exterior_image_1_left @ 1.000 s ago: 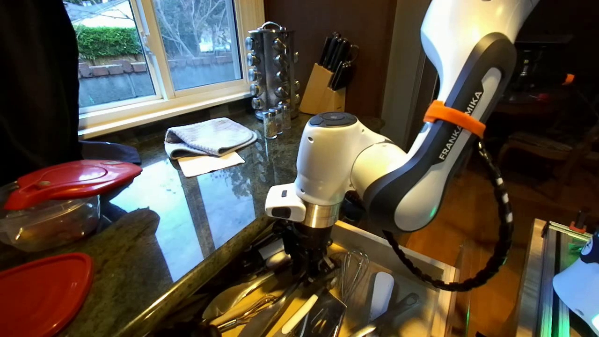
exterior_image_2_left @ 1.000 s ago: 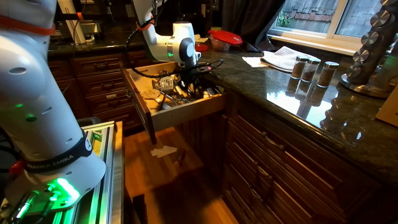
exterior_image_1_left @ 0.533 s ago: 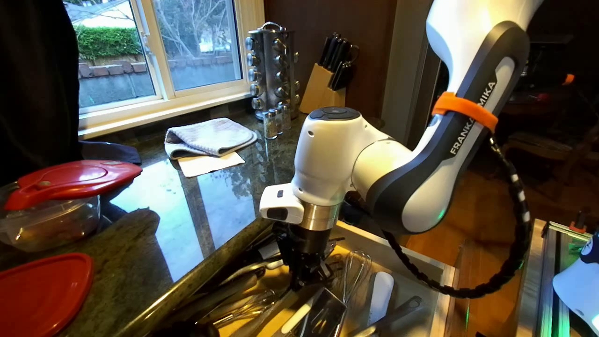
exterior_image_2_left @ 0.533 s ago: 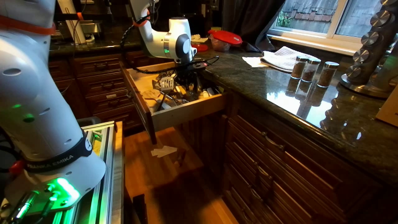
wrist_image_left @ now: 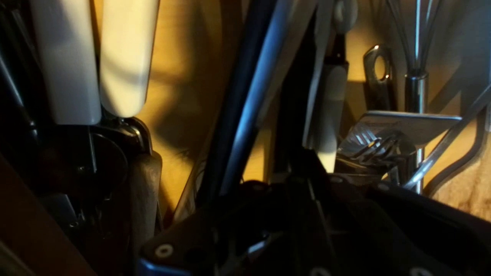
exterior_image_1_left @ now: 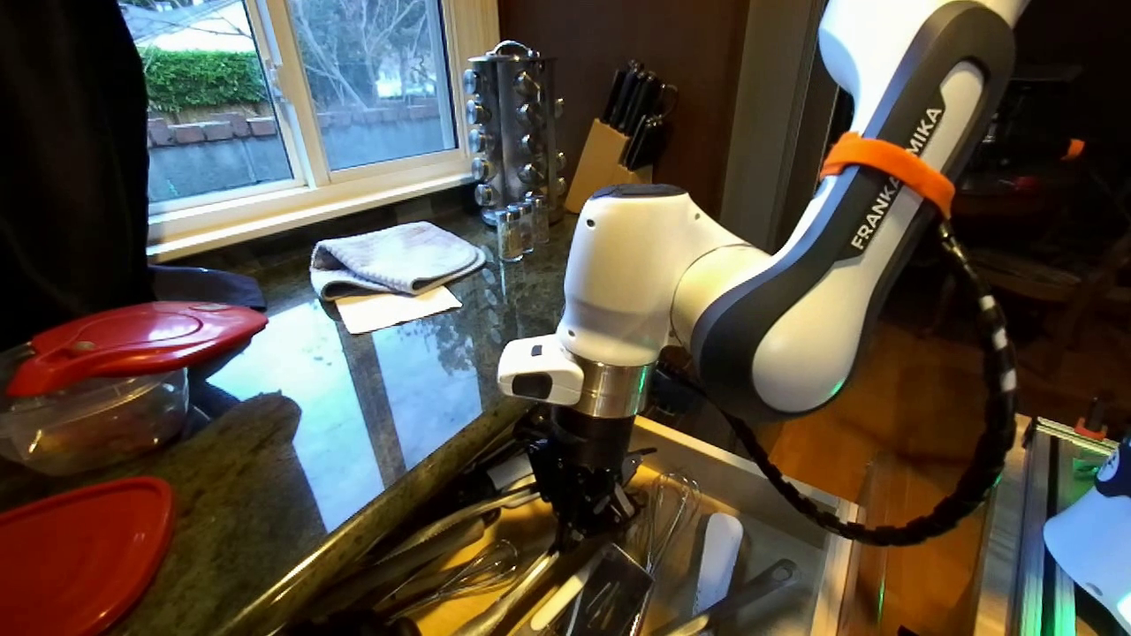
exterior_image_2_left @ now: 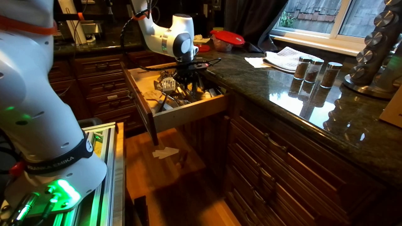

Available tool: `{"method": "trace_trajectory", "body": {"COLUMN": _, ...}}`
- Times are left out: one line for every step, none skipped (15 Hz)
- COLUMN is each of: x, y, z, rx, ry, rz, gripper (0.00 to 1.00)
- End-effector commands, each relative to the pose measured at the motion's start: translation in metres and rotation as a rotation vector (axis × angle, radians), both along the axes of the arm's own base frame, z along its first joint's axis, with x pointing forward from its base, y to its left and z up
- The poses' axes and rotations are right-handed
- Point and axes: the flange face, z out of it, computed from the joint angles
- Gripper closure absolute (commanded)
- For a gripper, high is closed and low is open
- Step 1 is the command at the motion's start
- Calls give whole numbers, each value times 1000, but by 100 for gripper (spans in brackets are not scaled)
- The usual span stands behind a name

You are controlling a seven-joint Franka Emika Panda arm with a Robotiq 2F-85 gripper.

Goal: Remove the tongs from the drawer

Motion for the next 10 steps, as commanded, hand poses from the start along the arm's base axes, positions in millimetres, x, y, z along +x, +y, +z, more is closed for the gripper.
{"method": "trace_trajectory", "body": {"x": -4, "y": -3, "z": 9, "rx": 14, "ry": 21, "rz": 23, "gripper": 99}}
{"method": "trace_trajectory", "body": {"x": -2, "y": -5, "z": 8, "rx": 21, "ry": 25, "rz": 23, "gripper": 99}}
{"method": "trace_trajectory", "body": {"x": -1, "y": -7, "z": 7, "rx": 33, "ry": 36, "rz": 24, "gripper": 99}}
{"method": "trace_trajectory", "body": {"x": 1, "y": -10, "z": 7, "rx": 40, "ry": 41, "rz": 21, "gripper": 99}}
{"method": "trace_trajectory", "body": {"x": 3, "y": -12, "z": 8, "rx": 58, "ry": 49, "rz": 17, "gripper": 99}}
{"method": "trace_trajectory", "body": {"x": 4, "y": -16, "z": 9, "rx": 66, "ry": 58, "rz": 14, "gripper": 99}}
{"method": "trace_trajectory", "body": {"x": 5, "y": -19, "z": 9, "rx": 76, "ry": 68, "rz": 12, "gripper": 99}}
{"method": "trace_trajectory", "body": {"x": 7, "y": -25, "z": 9, "rx": 85, "ry": 76, "rz": 8, "gripper": 99}}
{"method": "trace_trajectory", "body": {"x": 9, "y": -32, "z": 9, "rx": 94, "ry": 82, "rz": 0, "gripper": 99}}
{"method": "trace_trajectory", "body": {"x": 11, "y": -39, "z": 8, "rx": 110, "ry": 94, "rz": -8, "gripper": 99}}
